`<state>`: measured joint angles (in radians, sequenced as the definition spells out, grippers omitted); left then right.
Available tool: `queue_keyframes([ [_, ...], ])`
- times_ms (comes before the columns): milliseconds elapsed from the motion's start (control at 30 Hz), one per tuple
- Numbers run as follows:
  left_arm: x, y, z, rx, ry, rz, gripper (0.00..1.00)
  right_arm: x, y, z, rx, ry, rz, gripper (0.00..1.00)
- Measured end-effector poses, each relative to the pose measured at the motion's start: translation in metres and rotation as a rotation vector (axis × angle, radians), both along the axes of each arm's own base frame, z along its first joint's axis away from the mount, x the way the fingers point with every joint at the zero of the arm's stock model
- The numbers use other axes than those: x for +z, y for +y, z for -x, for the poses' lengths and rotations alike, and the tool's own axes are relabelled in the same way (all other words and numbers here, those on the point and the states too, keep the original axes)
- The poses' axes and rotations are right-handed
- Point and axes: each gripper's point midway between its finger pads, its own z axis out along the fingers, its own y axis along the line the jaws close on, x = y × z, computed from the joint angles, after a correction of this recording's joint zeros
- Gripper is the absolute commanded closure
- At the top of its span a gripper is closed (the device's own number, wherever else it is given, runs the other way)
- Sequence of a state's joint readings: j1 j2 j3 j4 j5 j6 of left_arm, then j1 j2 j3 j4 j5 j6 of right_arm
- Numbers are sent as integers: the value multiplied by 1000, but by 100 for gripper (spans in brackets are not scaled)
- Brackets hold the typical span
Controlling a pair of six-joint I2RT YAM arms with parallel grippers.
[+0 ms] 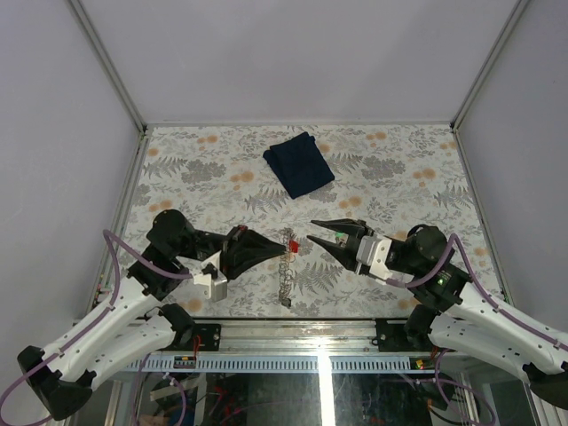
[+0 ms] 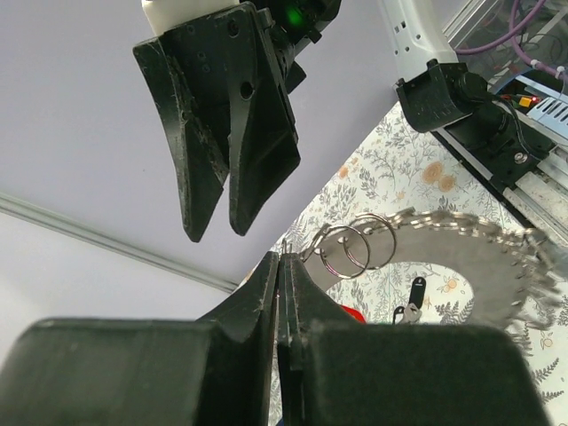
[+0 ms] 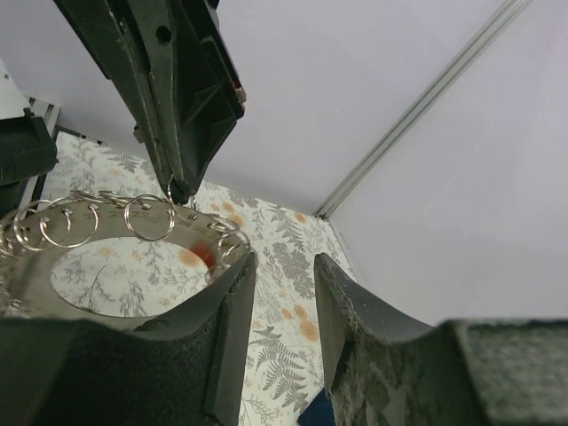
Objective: Put the keys on the keyring
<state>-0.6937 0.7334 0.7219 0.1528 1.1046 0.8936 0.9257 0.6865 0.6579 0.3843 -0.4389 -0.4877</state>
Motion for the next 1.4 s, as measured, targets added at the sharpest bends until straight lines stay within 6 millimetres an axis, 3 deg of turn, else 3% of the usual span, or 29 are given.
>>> queue_keyframes([
  [567,5,4,5,-2,-30,15,100,-30,19,10,117,11,105,69],
  [700,8,5,0,40,22,38,100,-29,16,-5,35,90,98,67],
  [1000,6,7,-31,214,336,120,100,-33,-10,-64,-333,454,123,69],
  [1100,5,7,-36,231,398,148,100,-52,-29,-94,-478,618,144,69],
  [1233,0,8,-37,232,432,169,100,-101,-69,-128,-691,853,175,69],
  [1400,-9,8,-41,250,487,184,100,-169,-83,-136,-836,1103,317,65],
])
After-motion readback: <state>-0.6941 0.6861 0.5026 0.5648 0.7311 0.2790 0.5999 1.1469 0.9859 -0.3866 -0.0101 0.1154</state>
